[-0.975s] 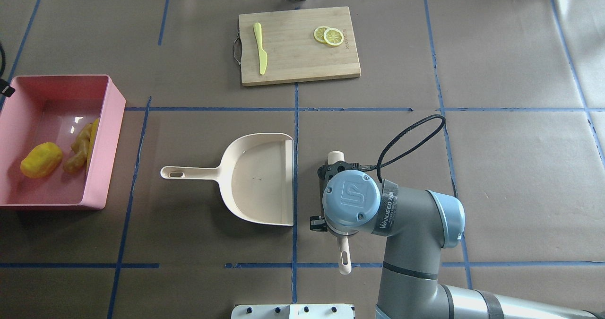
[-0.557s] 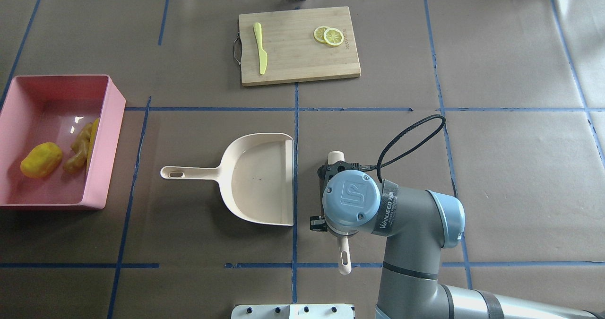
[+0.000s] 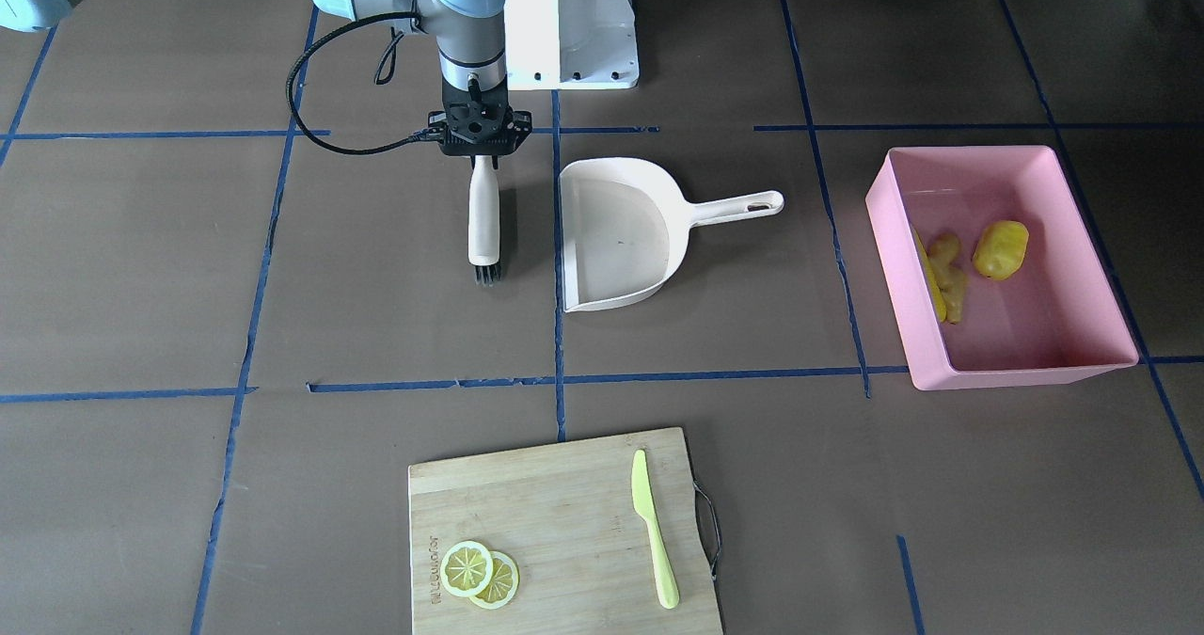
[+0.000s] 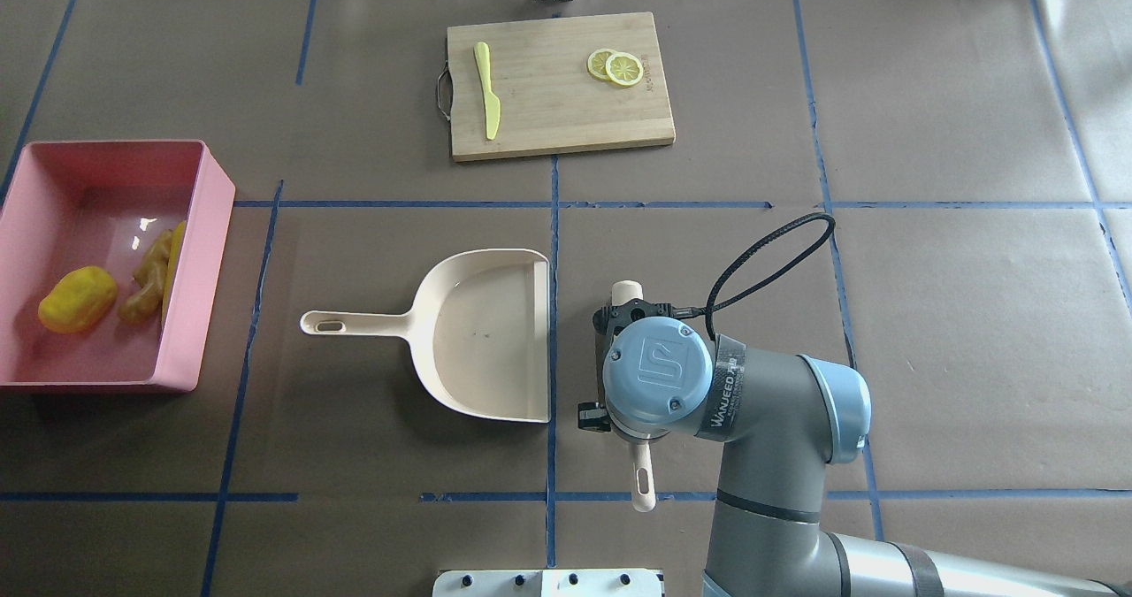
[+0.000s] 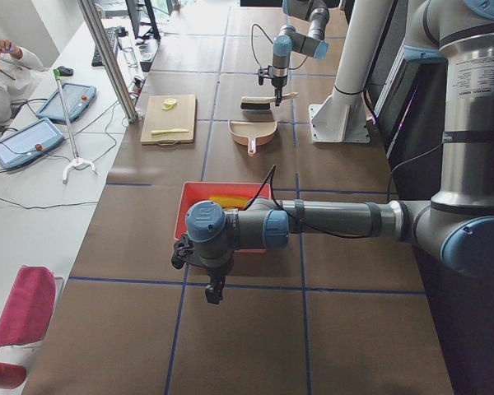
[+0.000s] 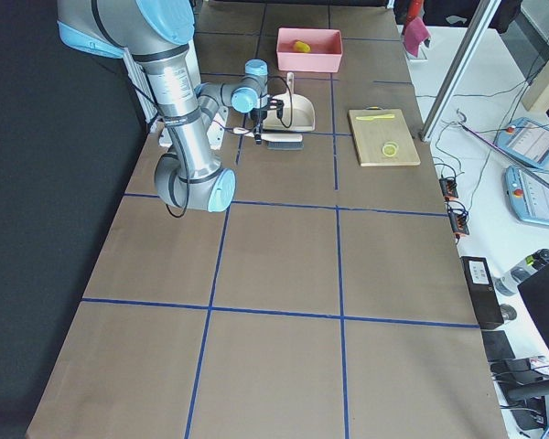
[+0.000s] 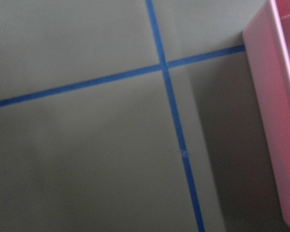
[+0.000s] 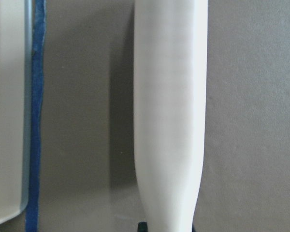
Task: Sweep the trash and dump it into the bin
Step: 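Carry the white-handled brush with the right gripper away from the dustpan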
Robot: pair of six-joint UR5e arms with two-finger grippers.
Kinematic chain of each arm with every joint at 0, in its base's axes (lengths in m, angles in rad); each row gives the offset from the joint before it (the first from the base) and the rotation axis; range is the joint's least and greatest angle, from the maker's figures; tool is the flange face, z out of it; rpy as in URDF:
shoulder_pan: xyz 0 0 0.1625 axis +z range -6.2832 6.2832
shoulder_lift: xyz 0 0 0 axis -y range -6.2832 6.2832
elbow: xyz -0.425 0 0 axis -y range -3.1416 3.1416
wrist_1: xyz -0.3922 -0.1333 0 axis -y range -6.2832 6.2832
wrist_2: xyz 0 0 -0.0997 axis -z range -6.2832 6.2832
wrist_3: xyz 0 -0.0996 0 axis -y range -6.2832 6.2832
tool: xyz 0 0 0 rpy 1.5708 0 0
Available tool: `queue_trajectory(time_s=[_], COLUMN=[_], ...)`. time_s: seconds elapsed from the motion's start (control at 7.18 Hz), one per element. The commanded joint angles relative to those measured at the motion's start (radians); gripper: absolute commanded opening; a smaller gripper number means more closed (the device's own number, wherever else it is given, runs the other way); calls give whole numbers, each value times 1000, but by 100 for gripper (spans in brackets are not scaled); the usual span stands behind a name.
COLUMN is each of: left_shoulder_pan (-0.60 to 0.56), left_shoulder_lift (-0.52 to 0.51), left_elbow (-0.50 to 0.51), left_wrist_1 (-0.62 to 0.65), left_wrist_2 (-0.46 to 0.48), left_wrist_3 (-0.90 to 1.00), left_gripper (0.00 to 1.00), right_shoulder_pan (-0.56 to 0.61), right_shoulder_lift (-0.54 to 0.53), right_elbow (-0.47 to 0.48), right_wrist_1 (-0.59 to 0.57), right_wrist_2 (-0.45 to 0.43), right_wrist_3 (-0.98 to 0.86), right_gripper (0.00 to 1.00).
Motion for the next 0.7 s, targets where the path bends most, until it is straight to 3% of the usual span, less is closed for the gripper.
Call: queue_trajectory(time_s=[0.0, 0.28, 0.56], left_shoulder_pan=[-9, -7, -7], left_shoulder_lift=[14, 6, 11], left_elbow=[16, 9, 5], left_wrist_1=[6, 4, 4], left_wrist_2=[3, 0, 0], left_wrist_3=[8, 2, 2], left_gripper=[100, 100, 100], right_shoulder_pan=[6, 34, 75], right_shoulder_lift=[0, -3, -104], right_elbow=[2, 37, 158], right_wrist_1=[0, -1, -3], right_wrist_2=[1, 7, 20], right_wrist_3=[-1, -6, -17], right_gripper=[0, 0, 0])
